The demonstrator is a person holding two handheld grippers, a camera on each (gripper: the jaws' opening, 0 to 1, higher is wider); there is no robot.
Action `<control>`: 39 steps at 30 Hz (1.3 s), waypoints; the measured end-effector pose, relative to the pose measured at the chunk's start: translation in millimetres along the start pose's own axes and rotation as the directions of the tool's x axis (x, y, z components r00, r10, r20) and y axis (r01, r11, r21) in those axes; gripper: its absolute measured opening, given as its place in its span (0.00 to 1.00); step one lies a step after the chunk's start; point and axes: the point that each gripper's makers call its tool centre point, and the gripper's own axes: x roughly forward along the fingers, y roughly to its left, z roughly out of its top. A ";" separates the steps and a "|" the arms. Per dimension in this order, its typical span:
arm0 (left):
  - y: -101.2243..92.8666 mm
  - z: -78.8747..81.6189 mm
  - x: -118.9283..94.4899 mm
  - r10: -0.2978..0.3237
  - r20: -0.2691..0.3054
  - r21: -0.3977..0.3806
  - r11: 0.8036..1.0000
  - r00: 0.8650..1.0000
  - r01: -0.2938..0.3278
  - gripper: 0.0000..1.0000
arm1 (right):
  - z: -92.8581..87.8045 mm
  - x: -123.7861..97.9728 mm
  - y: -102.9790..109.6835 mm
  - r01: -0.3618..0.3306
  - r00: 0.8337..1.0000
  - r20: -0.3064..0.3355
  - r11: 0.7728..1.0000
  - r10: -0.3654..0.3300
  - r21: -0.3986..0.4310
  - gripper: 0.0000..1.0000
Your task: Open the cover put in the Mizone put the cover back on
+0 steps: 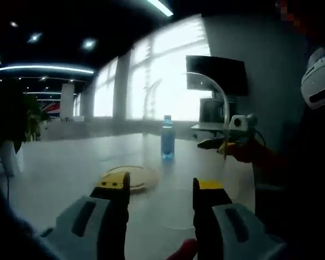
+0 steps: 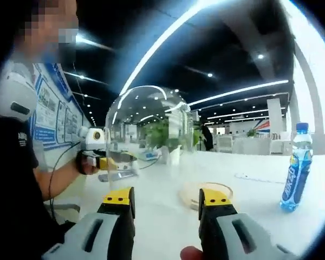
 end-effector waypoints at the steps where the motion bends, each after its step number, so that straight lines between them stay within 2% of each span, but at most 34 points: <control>1: 1.5 -1.1 -0.7 0.007 0.001 -0.003 1.000 1.000 -0.007 0.38 | -0.4 -2.0 -2.5 0.014 1.000 0.007 1.000 -0.014 0.013 0.39; 5: 8.6 -4.8 -2.7 0.038 0.021 -0.018 0.999 0.999 -0.038 0.37 | -9.6 -8.7 -5.8 0.054 0.998 -0.017 0.998 -0.055 -0.010 0.37; 9: 20.5 -20.1 -0.1 0.082 0.011 -0.026 0.996 0.997 -0.082 0.36 | -15.9 -12.4 -9.3 0.089 0.996 -0.001 0.995 -0.089 -0.043 0.26; 12: 28.5 -34.0 3.3 0.102 0.013 -0.033 0.994 0.995 -0.102 0.34 | -30.0 -12.7 -21.7 0.165 0.986 -0.026 0.984 -0.167 -0.067 0.26; 14: 33.4 -40.1 5.4 0.112 0.022 -0.060 0.992 0.993 -0.110 0.34 | -34.9 -14.0 -29.1 0.211 0.977 -0.022 0.977 -0.212 -0.044 0.28; 17: 35.2 -48.1 7.1 0.123 0.008 -0.050 0.991 0.992 -0.123 0.34 | -34.7 -20.4 -40.6 0.261 0.965 0.030 0.965 -0.262 0.031 0.29; 20: 36.8 -48.8 7.4 0.139 0.015 -0.043 0.989 0.990 -0.138 0.34 | -37.1 -26.5 -51.0 0.290 0.954 0.054 0.952 -0.296 0.102 0.29; 23: 37.7 -50.2 9.4 0.154 0.020 -0.046 0.987 0.988 -0.153 0.34 | -41.5 -30.4 -59.1 0.317 0.944 0.055 0.940 -0.326 0.128 0.28; 25: 38.1 -52.1 11.1 0.164 0.021 -0.044 0.986 0.986 -0.163 0.34 | -45.9 -32.1 -62.7 0.335 0.938 0.046 0.932 -0.343 0.137 0.29; 28: 39.3 -54.6 13.8 0.176 0.022 -0.048 0.983 0.984 -0.175 0.36 | -47.6 -30.6 -65.7 0.345 0.934 0.033 0.924 -0.355 0.165 0.38; 29: 39.3 -56.1 14.9 0.175 0.012 -0.055 0.983 0.984 -0.174 0.37 | -48.1 -30.4 -66.9 0.358 0.930 0.031 0.920 -0.367 0.158 0.38; 30: 39.6 -56.9 15.6 0.178 0.007 -0.053 0.983 0.984 -0.178 0.37 | -49.9 -30.7 -67.4 0.369 0.927 0.020 0.920 -0.374 0.129 0.36; 33: 37.7 -60.9 15.8 0.174 -0.008 -0.042 0.984 0.985 -0.174 0.36 | -50.9 -28.4 -61.2 0.358 0.932 0.012 0.927 -0.361 0.114 0.23; 36: 37.3 -65.2 16.2 0.174 -0.026 -0.029 0.984 0.984 -0.175 0.36 | -51.2 -26.9 -56.0 0.348 0.936 0.009 0.932 -0.351 0.103 0.19; 39: 39.8 -65.3 15.5 0.174 -0.023 -0.056 0.983 0.984 -0.175 0.36 | -51.8 -27.1 -55.7 0.348 0.937 0.006 0.933 -0.350 0.091 0.19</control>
